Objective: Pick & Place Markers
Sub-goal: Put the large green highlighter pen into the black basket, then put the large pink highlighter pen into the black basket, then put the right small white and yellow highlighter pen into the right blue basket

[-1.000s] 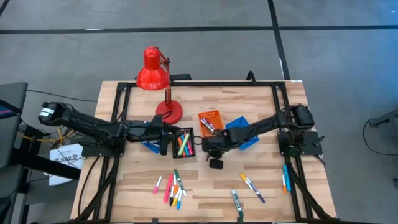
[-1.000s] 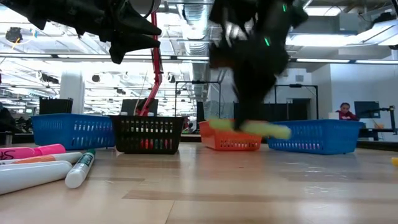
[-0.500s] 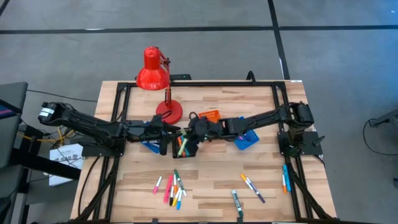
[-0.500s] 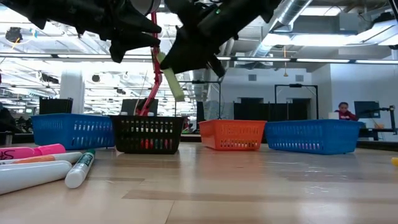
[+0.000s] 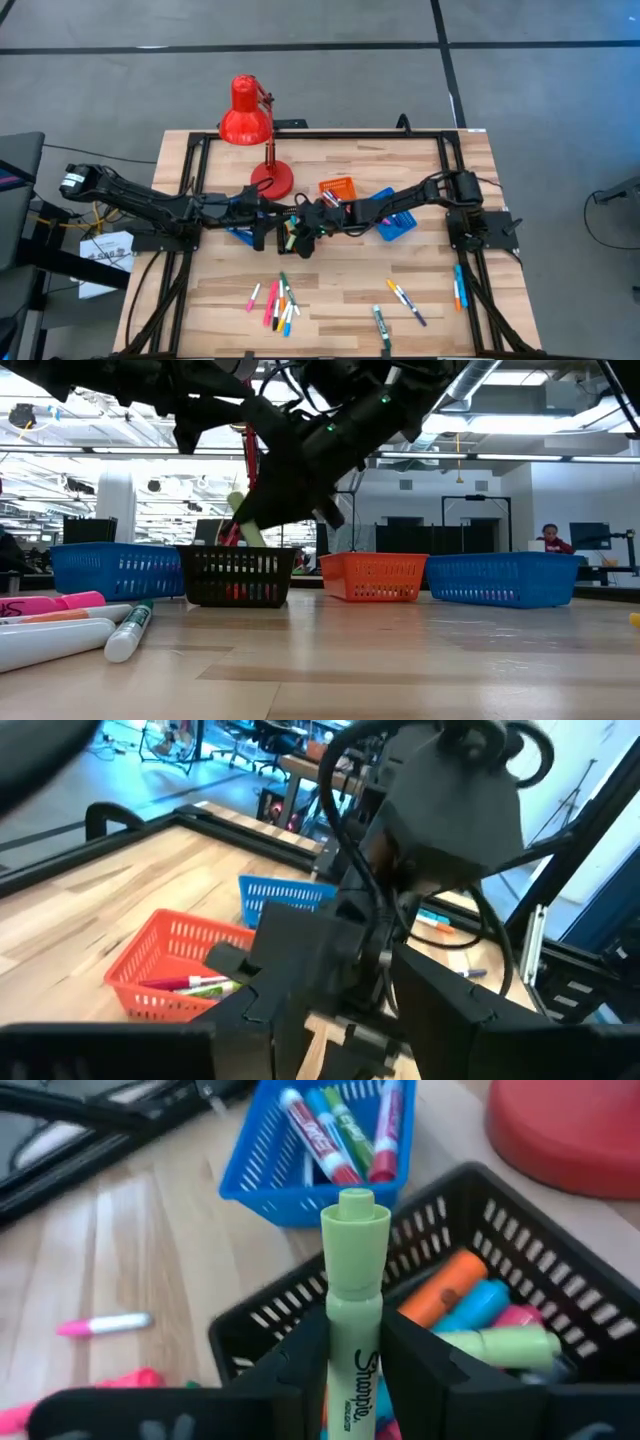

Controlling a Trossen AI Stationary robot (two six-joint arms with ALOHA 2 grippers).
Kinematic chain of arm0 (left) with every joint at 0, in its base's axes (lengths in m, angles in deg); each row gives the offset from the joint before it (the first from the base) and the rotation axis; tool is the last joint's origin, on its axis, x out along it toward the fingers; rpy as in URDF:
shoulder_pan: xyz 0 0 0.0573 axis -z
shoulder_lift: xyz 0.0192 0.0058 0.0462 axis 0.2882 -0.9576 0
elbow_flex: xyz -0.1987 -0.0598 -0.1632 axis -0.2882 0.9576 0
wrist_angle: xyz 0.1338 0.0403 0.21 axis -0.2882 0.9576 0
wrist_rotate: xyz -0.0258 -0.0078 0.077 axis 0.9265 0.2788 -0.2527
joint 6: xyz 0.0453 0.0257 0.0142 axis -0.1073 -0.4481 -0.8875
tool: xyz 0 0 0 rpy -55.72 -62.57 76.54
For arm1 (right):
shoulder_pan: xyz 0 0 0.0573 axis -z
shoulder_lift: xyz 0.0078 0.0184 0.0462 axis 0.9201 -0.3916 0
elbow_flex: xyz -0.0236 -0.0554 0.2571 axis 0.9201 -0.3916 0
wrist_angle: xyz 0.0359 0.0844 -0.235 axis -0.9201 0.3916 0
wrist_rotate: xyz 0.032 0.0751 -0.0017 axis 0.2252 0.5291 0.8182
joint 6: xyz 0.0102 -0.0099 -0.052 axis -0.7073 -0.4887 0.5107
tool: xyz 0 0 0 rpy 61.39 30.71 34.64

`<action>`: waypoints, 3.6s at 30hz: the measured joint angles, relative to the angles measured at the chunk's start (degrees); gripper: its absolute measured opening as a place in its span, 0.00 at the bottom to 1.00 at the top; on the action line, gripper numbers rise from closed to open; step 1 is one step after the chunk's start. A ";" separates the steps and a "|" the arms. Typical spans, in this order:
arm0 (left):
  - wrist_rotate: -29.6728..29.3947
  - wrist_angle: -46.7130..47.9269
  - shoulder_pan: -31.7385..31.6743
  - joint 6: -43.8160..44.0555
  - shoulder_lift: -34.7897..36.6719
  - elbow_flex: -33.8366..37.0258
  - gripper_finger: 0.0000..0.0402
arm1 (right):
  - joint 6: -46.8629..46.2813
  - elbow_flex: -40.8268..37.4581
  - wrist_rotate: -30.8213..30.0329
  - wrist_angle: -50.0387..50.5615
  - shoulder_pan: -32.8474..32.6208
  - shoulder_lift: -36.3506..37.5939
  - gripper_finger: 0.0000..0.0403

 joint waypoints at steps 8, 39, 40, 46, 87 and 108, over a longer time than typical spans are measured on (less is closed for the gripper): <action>2.62 0.26 0.27 0.87 -0.02 0.13 0.36 | 1.55 -0.02 0.09 4.37 0.39 1.14 0.34; 11.55 47.41 23.27 47.61 -30.41 -26.94 0.30 | 21.40 -7.40 -1.72 21.84 -8.71 21.63 0.39; 13.13 47.42 23.43 49.38 -31.72 -26.93 0.30 | 21.40 -7.40 -1.72 21.84 -8.53 21.73 0.39; 14.38 47.69 25.51 54.62 -35.91 -26.93 0.30 | 21.46 -7.38 -1.69 19.13 -8.14 22.20 0.38; -11.97 47.72 6.66 39.37 -25.68 -26.59 0.19 | 21.51 -7.39 -1.54 18.83 -6.36 22.18 0.35; -5.51 45.15 -2.92 28.26 -24.05 -23.65 0.34 | 12.54 -7.38 -1.59 22.69 -6.81 21.95 0.37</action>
